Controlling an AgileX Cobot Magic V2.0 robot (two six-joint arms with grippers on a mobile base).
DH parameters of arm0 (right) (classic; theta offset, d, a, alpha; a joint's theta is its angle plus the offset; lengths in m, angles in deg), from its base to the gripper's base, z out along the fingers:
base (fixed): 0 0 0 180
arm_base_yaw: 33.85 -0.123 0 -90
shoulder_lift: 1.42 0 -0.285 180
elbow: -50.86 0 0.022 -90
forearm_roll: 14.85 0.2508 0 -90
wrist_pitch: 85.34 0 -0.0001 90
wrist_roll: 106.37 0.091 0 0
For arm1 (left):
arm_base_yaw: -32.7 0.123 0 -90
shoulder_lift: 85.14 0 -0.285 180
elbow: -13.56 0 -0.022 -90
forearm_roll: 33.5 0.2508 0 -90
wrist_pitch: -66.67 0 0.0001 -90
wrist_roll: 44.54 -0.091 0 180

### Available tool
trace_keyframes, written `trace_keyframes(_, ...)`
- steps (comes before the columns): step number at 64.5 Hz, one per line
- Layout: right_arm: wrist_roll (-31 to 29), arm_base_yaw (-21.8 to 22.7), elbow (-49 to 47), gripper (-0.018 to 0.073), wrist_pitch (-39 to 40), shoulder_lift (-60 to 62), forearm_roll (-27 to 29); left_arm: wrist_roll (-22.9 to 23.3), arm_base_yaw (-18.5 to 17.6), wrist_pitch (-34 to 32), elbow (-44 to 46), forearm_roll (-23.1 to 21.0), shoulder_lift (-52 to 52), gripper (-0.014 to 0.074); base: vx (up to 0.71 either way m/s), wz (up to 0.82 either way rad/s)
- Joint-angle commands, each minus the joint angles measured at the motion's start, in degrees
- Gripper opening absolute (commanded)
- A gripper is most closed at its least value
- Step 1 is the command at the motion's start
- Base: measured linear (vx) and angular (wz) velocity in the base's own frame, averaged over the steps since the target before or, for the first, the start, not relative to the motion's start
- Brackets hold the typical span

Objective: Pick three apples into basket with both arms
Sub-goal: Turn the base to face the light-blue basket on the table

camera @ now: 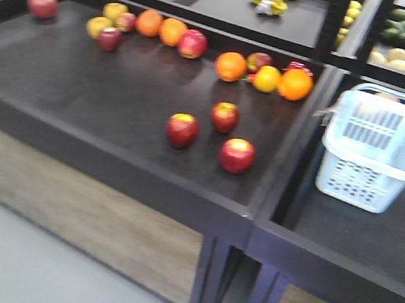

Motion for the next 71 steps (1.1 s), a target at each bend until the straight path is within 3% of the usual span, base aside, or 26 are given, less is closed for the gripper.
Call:
trace_keyframes(1, -0.3, 0.5, 0.8, -0.0004, 4.1, 0.6, -0.5, 0.0, 0.0, -3.9, -1.3, -0.1, -0.9, -0.0006, 0.11, -0.44)
trace_keyframes(71, -0.3, 0.5, 0.8, -0.0004, 4.1, 0.6, -0.5, 0.0, 0.0, -3.9, -1.3, -0.1, -0.9, -0.0006, 0.08, -0.32)
